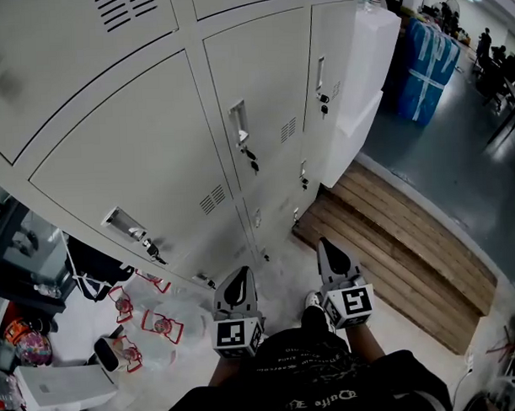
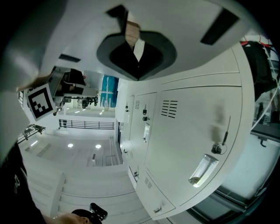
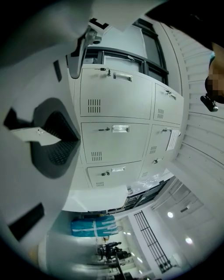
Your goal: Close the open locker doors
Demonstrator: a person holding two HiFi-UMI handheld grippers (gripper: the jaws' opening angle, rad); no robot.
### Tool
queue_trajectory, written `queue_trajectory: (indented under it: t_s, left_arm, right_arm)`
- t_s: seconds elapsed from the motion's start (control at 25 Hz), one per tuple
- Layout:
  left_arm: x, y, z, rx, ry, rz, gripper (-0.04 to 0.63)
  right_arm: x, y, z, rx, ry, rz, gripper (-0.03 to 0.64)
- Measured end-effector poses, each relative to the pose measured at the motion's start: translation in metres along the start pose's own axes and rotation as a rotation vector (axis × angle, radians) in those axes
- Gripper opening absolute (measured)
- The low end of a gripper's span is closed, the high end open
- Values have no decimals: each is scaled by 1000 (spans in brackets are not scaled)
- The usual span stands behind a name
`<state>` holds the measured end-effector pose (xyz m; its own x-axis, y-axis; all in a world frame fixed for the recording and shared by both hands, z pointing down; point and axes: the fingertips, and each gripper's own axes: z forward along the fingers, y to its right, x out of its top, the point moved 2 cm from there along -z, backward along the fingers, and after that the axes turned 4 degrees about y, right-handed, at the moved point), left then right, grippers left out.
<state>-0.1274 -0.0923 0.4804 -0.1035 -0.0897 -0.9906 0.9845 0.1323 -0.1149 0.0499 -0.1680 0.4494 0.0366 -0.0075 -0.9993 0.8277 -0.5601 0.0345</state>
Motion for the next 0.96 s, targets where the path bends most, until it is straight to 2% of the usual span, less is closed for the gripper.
queue_trajectory:
  t_s: [0.72, 0.96]
  left_arm:
    - [-2, -9, 9, 41, -15, -7, 8]
    - [-7, -14, 2, 71, -57, -13, 8]
  right_arm:
    - [2, -2, 22, 27, -6, -72, 3]
    - [-2, -8, 22, 40, -18, -62, 3]
